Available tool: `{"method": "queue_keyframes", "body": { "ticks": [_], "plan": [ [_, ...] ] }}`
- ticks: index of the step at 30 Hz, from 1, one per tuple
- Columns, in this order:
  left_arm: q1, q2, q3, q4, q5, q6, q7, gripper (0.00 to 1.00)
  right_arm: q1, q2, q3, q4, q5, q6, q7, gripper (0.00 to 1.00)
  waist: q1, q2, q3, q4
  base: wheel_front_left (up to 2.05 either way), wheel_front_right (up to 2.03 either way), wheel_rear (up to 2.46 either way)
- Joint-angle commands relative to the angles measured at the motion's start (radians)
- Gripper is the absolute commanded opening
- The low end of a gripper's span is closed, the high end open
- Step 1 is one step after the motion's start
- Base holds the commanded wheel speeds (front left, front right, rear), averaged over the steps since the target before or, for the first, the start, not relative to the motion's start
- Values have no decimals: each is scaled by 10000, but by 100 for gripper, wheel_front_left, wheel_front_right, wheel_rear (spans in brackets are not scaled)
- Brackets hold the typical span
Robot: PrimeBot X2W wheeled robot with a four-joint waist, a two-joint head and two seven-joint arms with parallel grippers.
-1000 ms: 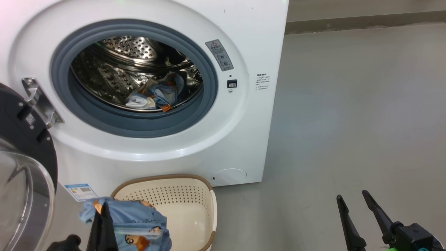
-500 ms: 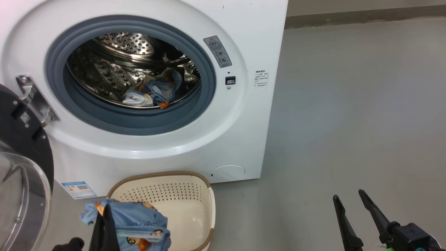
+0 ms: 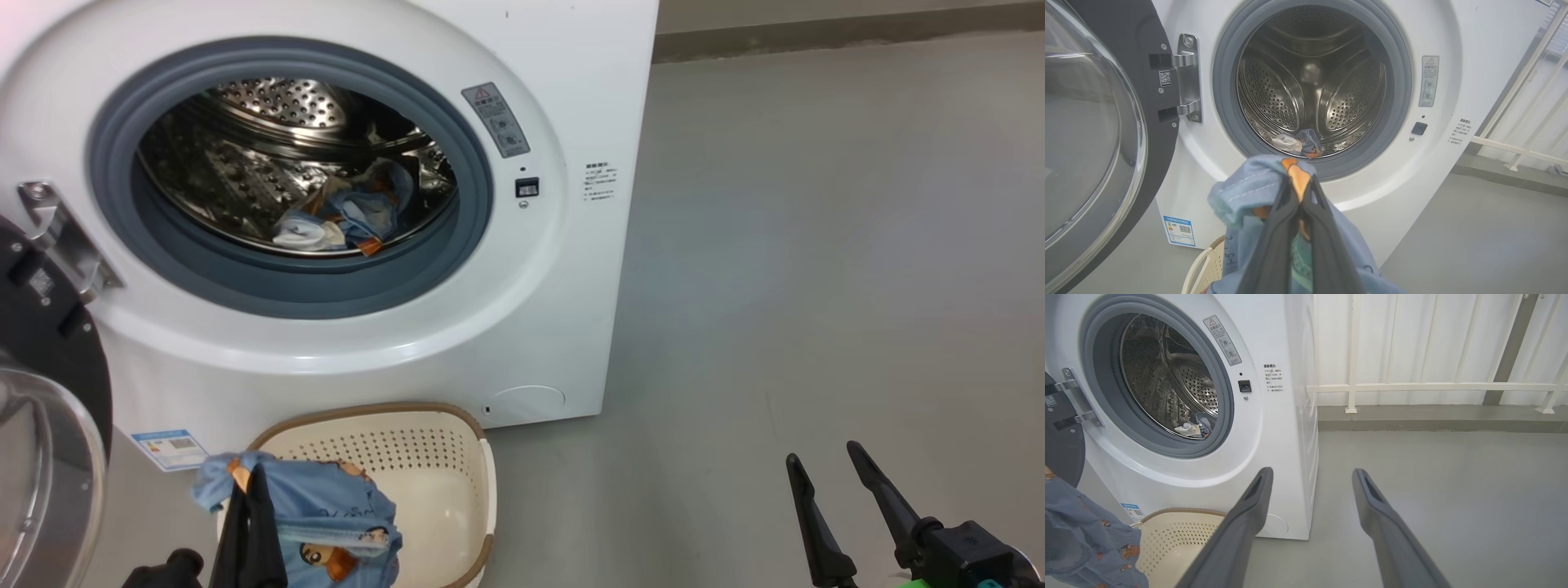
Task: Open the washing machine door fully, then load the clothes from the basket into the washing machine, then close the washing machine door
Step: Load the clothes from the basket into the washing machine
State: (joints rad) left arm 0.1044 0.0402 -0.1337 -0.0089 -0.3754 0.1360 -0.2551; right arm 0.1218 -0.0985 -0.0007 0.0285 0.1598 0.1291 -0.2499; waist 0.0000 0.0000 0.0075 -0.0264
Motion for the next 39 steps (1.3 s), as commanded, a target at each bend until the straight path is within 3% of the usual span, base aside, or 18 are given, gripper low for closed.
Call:
{"method": "queue_keyframes", "body": {
  "ticks": [1, 10, 19, 28, 39],
  "plan": [
    [-356, 101, 286, -365, 121, -9, -66, 0, -222, -76, 204, -245, -109, 16, -118, 100, 0, 0, 69, -92, 0, 0, 0],
    [-1784, 142, 558, 166, 424, -336, -66, 0, -531, 196, 331, -211, 65, 16, -118, 100, 0, 0, 731, -793, 0, 0, 0],
    [-4586, 605, 872, 1667, 694, -464, -53, 0, -1035, 391, 650, -27, 343, 16, -118, 100, 0, 0, 1909, -1783, 0, 0, 0],
    [-7985, 1456, 1439, 4738, 807, -360, -60, 0, -1706, 182, 1357, 85, 550, 16, -118, 100, 0, 0, 3360, -2686, 0, 0, 0],
    [-10951, 2568, 1453, 8474, 1439, -68, -65, 0, -2161, -40, 1919, 185, 928, 16, -118, 100, 0, 0, 4735, -3219, 0, 0, 0]
  ]
}}
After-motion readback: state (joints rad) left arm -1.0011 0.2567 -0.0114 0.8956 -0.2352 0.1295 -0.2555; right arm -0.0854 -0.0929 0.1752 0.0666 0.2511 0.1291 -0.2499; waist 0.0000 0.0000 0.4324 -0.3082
